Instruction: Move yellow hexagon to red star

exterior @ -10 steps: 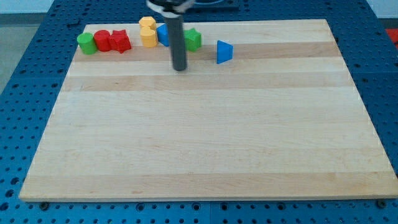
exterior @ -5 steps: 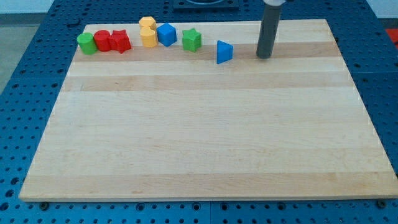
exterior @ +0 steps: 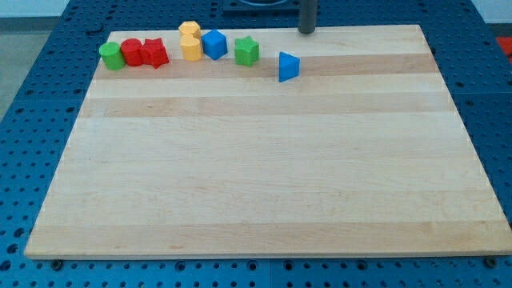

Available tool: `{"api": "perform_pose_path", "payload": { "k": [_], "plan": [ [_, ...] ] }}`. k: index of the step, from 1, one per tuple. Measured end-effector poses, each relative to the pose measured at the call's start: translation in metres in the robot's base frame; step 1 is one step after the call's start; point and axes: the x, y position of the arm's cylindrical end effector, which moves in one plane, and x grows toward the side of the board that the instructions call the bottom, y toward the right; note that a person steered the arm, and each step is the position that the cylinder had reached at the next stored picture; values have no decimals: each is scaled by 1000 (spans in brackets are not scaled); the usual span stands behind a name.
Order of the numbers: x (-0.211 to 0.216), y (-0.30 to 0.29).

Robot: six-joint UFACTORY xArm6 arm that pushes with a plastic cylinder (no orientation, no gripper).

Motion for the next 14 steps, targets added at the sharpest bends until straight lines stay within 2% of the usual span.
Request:
{"api": "perform_pose_path", "payload": {
  "k": [7, 10, 14],
  "plan": [
    [0, -125],
    [0, -143],
    [0, -226]
  ]
}}
